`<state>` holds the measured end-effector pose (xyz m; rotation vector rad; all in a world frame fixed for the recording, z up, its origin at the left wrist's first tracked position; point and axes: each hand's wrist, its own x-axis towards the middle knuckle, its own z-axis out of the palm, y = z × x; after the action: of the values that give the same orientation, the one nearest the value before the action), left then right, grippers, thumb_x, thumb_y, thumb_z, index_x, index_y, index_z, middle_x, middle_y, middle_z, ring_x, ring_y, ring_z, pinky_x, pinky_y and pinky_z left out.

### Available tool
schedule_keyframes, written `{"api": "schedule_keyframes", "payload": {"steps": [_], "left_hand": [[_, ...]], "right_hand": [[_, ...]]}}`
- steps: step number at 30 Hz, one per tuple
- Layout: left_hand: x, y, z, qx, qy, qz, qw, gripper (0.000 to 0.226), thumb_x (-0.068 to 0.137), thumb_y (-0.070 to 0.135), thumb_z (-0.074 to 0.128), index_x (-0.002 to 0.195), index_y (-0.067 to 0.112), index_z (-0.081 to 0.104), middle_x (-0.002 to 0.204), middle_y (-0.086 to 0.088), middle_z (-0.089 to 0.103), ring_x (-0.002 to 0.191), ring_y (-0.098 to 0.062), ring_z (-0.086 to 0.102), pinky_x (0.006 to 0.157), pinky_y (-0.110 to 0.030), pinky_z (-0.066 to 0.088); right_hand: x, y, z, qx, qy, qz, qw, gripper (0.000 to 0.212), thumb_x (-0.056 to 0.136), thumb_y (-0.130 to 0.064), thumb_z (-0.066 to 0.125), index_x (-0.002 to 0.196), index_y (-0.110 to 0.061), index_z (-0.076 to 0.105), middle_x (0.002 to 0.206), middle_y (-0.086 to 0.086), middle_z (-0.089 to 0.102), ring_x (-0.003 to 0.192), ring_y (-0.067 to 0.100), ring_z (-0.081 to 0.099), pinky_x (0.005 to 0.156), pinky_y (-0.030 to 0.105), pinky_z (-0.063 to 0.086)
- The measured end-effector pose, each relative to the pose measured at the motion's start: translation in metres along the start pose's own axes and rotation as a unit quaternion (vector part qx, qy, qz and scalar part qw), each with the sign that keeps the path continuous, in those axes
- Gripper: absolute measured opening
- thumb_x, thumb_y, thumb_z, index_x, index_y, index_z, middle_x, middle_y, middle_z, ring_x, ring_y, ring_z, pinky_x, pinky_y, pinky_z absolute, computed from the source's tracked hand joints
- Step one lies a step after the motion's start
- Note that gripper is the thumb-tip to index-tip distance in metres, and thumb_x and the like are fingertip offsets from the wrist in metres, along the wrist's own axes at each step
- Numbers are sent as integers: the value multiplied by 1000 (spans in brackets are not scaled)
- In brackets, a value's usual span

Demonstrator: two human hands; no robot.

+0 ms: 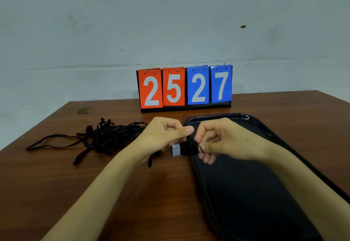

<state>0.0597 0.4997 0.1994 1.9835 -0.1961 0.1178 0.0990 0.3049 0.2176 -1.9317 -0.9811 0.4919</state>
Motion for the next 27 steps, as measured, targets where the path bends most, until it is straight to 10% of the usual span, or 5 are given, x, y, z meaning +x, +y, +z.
{"api": "schedule_keyframes", "payload": {"steps": [17, 27], "left_hand": [[1, -4, 24, -122, 34, 1, 992, 32, 99, 29, 41, 94, 5, 60, 48, -3, 42, 35, -9, 25, 39, -23, 17], [3, -7, 31, -54, 25, 11, 998, 17, 95, 22, 49, 96, 14, 64, 47, 5, 48, 33, -2, 35, 35, -13, 27]], "right_hand": [[2, -2, -3, 187, 224, 16, 956, 8, 88, 0, 57, 89, -7, 58, 71, 7, 71, 64, 15, 68, 63, 25, 57], [7, 14, 0, -79, 329, 28, 941, 16, 89, -8, 59, 84, -22, 55, 75, -2, 67, 64, 5, 67, 63, 20, 57]]}}
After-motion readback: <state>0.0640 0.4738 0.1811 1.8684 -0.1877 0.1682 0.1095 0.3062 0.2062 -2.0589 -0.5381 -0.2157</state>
